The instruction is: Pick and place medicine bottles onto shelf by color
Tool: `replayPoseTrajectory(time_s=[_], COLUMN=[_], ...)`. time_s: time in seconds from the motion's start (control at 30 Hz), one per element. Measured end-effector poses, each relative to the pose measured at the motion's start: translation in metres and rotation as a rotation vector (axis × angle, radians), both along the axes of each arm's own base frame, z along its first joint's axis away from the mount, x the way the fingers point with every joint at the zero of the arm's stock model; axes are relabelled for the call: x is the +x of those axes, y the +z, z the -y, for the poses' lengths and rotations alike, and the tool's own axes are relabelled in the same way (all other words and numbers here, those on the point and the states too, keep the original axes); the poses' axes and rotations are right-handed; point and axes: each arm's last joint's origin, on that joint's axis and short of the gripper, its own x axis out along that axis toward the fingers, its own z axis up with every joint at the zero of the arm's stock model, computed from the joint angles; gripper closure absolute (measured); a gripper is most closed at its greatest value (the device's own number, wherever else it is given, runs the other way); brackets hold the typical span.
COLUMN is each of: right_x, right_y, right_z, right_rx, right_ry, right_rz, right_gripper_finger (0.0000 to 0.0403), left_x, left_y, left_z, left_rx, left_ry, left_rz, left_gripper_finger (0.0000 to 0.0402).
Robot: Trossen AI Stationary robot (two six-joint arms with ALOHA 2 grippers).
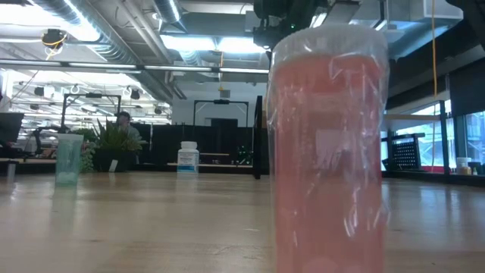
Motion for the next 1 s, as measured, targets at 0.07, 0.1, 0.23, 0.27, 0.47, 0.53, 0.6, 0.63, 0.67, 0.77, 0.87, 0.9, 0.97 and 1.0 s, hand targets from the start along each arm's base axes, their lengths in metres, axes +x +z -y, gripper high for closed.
replayPoseTrajectory(time_s=[0.07,0.1,0.23,0.27,0.47,0.53,0.6,0.63,0.67,0.77,0.87,0.9,0.97,1.0], right_x=[-0.001,-0.001,-0.005,-0.007,-0.013,-0.015,-0.016,-0.017,-0.017,-0.020,-0.023,-0.024,-0.026,-0.028], right_y=[0.001,0.002,0.009,0.011,0.022,0.026,0.030,0.033,0.036,0.049,0.064,0.068,0.077,0.081], right_z=[0.000,0.000,-0.002,-0.002,-0.006,-0.008,-0.010,-0.011,-0.012,-0.018,-0.026,-0.030,-0.038,-0.043], right_rx=[-0.001,-0.002,-0.010,-0.011,-0.022,-0.031,-0.033,-0.035,-0.037,-0.039,-0.041,-0.040,-0.038,-0.033], right_ry=[0.000,0.000,0.002,0.001,0.004,0.023,0.030,0.033,0.036,0.049,0.064,0.071,0.091,0.101], right_rz=[0.003,0.005,0.023,0.029,0.057,0.058,0.058,0.064,0.069,0.079,0.092,0.091,0.090,0.084], right_gripper_finger=[0.0146,0.0146,0.0146,0.0146,0.0146,0.0146,0.0146,0.0146,0.0146,0.0146,0.0146,0.0146,0.0146,0.0146], left_x=[0.000,0.000,0.000,0.000,0.000,0.000,0.000,0.000,0.000,0.000,-0.001,-0.001,-0.003,-0.005], left_y=[0.000,0.000,0.000,0.000,0.000,0.000,0.000,0.000,0.000,0.000,0.000,-0.001,-0.002,-0.003], left_z=[0.000,0.000,0.000,0.000,0.000,0.000,0.000,0.000,0.000,0.000,0.000,0.000,-0.001,-0.002], left_rx=[0.000,0.000,-0.001,-0.001,-0.002,-0.007,-0.014,-0.014,-0.014,-0.015,-0.019,-0.025,-0.034,-0.039], left_ry=[0.000,0.001,0.001,0.001,0.003,0.010,0.020,0.020,0.020,0.022,0.029,0.041,0.071,0.090], left_rz=[0.000,0.000,0.001,0.000,0.001,0.005,0.010,0.009,0.008,0.008,0.008,0.007,-0.008,-0.019], left_gripper_finger=[0.0086,0.0086,0.0086,0.0086,0.0086,0.0086,0.0086,0.0086,0.0086,0.0086,0.0086,0.0086,0.0086,0.0086])
